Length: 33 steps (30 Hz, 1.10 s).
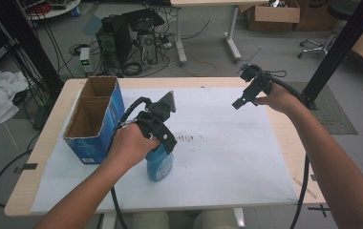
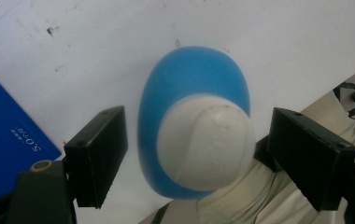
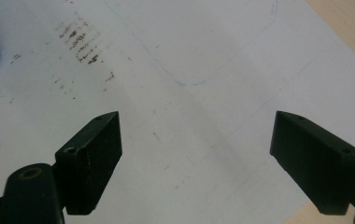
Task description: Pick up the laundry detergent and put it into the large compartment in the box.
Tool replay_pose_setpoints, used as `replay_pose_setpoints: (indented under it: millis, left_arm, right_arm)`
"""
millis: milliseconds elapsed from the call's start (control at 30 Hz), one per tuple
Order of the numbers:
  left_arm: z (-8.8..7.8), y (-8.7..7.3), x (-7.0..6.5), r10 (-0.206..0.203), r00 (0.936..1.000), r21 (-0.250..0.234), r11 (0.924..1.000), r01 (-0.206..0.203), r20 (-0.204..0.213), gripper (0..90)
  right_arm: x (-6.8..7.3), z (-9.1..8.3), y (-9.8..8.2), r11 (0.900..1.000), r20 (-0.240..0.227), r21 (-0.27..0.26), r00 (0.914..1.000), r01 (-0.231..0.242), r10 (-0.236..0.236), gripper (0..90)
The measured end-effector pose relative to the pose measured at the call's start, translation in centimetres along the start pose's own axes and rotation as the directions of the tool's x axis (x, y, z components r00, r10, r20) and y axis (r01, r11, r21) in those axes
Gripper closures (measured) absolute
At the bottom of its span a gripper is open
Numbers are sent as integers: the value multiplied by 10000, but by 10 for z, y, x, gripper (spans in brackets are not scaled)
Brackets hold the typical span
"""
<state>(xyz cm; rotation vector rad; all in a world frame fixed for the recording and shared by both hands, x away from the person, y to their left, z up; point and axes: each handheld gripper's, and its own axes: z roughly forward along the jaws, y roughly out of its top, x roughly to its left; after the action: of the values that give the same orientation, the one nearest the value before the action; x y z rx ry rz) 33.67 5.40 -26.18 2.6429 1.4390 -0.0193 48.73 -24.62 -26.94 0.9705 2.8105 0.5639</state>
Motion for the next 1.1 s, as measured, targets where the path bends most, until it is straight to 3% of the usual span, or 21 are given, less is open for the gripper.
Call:
replay_pose_setpoints:
  millis: [367, 1100]
  left_arm:
    - [18, 0, -1, 141, 9998, 130, 9998, -140, -139, 211]
    - [31, 1, -1, 235, 9991, 100, 9997, -231, -367, 220]
  right_arm:
    - [0, 2, 1, 10000, -34, 61, 10000, -4, 5, 167]
    - [-1, 4, 1, 10000, -42, 57, 10000, 0, 0, 168]
